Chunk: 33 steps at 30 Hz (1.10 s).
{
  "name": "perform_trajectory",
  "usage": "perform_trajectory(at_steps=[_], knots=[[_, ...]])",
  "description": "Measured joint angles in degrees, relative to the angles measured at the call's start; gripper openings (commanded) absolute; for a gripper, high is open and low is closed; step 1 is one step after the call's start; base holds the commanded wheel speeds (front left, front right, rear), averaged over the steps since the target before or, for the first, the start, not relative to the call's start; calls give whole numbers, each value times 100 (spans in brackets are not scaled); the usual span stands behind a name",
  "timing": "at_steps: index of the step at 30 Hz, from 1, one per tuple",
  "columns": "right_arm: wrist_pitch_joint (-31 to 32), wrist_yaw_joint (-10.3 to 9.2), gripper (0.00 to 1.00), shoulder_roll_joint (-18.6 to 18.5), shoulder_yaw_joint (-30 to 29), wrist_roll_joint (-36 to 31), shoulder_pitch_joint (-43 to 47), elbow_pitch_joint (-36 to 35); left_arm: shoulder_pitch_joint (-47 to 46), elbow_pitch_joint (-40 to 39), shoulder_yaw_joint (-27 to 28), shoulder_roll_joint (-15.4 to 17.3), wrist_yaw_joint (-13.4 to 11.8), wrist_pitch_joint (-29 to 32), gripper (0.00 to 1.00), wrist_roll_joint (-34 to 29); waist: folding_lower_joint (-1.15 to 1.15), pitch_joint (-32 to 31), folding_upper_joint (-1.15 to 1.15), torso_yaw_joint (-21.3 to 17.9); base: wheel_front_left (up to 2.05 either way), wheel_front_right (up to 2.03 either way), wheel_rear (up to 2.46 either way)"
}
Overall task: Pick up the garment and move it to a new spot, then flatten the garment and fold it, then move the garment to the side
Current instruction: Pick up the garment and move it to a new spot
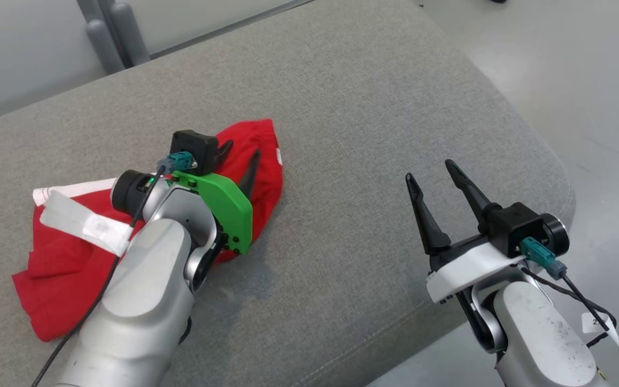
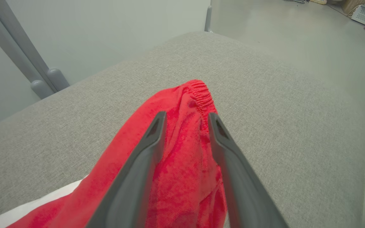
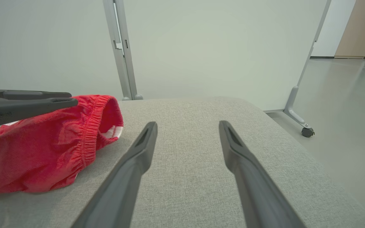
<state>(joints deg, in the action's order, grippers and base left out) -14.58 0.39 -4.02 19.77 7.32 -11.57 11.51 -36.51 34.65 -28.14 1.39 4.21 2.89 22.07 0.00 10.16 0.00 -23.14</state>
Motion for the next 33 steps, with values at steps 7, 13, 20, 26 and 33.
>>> perform_trajectory(at_steps=[7, 13, 20, 26, 33], knots=[[0, -51, 100, 8, -124, 30, -2, 0, 4, 132, -661, 18, 75, -53, 100, 151, 0, 186, 0, -6, 0, 0, 0], [0, -57, 100, 11, -236, 30, -34, 4, 1, 4, -816, 20, 88, -302, 100, 253, 0, 167, 0, 190, 0, 0, 0], [0, -98, 100, -44, -323, 29, -55, 65, -1, 157, -855, 21, 23, -628, 100, 194, 0, 42, 0, 551, 0, 0, 0], [0, -97, 100, -86, -354, 29, -34, 171, 78, 322, -730, 22, -108, -924, 100, 170, 0, -140, 0, 901, 0, 0, 0], [0, -90, 100, -165, -390, 32, 196, 411, 620, 391, -613, 29, -341, -1315, 100, 197, 0, -384, 0, 1324, 0, 0, 0]])
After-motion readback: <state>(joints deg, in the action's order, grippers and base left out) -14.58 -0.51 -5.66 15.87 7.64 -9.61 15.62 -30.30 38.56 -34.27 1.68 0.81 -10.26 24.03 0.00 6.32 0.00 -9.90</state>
